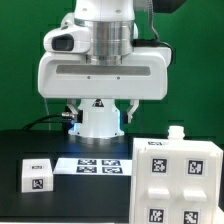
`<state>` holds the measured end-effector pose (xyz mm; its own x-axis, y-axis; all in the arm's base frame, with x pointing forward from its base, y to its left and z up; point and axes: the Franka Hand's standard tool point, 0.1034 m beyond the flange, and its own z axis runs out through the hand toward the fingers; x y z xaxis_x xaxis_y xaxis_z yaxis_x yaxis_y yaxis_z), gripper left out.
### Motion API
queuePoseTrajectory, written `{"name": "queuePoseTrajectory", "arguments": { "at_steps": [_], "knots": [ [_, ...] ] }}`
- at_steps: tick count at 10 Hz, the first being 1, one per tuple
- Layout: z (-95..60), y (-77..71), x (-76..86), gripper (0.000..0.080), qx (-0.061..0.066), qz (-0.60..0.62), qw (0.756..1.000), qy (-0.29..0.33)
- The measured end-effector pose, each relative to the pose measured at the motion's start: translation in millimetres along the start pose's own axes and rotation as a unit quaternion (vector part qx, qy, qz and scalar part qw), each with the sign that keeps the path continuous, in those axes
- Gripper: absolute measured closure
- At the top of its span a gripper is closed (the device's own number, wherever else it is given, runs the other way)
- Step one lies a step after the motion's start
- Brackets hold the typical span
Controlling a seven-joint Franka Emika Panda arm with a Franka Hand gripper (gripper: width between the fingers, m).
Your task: Assemble cabinet
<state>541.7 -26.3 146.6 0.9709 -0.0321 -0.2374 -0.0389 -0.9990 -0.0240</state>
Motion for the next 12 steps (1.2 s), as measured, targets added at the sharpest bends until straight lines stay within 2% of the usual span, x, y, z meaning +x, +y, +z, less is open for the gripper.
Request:
{"name": "queuePoseTrajectory", "arguments": {
  "at_steps": [2,4,5,6,8,9,10,11,12],
  "knots": [
    [3.6,5.5,-0.4,0.0151,0.002,0.000,1.000,0.002],
    [25.5,46.2,-15.9,0.0151,0.004,0.026,1.000,-0.001],
    [33.8,65.7,-18.0,0.0151,-0.001,0.015,1.000,0.019],
    [37.5,69.0,-20.6,0.0151,0.004,0.022,1.000,0.021],
    [37.3,67.4,-19.7,0.0151,0.003,0.020,1.000,0.021],
    [39.5,72.6,-18.4,0.0151,-0.002,-0.011,0.999,0.031],
    [50.9,87.6,-24.1,0.0151,-0.013,-0.061,0.997,0.047],
    [63.1,105.0,-36.5,0.0151,-0.017,-0.103,0.994,0.043],
    [74.4,118.7,-41.4,0.0151,-0.030,-0.127,0.990,0.057]
  ]
}}
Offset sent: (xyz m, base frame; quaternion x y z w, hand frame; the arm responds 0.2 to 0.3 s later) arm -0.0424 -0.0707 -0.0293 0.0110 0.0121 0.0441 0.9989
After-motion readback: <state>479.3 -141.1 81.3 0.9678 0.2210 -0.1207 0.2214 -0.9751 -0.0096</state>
